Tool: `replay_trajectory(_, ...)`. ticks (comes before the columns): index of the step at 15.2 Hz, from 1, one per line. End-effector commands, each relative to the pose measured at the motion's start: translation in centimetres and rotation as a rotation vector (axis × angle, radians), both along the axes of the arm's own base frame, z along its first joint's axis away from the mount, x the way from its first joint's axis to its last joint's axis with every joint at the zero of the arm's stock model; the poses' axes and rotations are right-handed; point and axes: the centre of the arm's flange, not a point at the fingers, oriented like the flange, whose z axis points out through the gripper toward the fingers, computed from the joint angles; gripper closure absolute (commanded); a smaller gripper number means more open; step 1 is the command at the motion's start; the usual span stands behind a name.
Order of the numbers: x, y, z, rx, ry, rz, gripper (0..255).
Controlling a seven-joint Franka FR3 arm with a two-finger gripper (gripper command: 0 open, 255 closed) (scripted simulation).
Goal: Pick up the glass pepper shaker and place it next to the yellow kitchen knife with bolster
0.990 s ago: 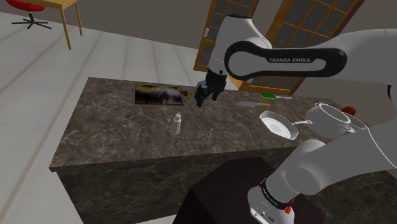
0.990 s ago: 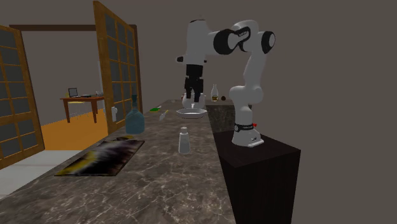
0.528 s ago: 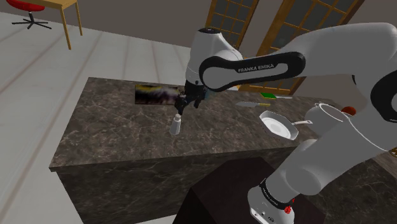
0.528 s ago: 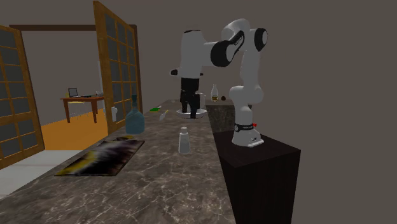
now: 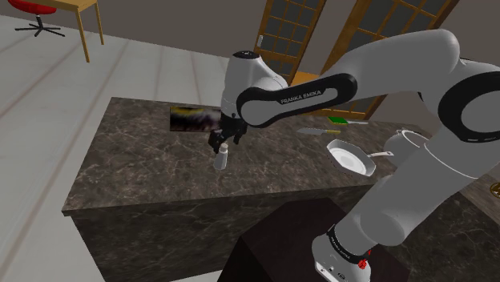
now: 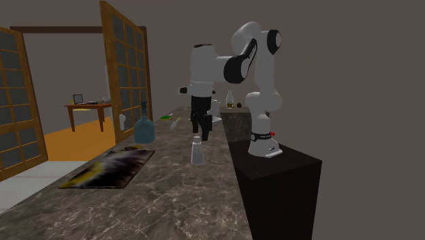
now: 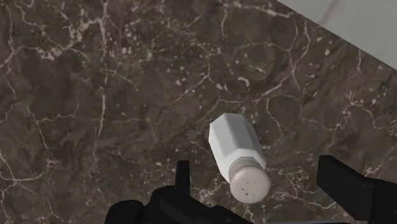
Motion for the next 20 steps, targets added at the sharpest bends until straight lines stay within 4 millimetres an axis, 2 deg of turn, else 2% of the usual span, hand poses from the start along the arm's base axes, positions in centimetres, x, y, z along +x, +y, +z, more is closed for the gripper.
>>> replay_trajectory(1, 0.06, 0.02, -1.05, 0.000, 0.000, 0.000, 0)
replay_trajectory(2, 0.08, -0.03, -1.88, 0.000, 0.000, 0.000, 0)
replay_trajectory(10, 0.08, -0.04, -1.87, 0.000, 0.000, 0.000, 0)
replay_trajectory(11, 0.08, -0.04, -1.87, 0.000, 0.000, 0.000, 255)
replay_trajectory(20, 0.08, -0.03, -1.88, 0.000, 0.000, 0.000, 255)
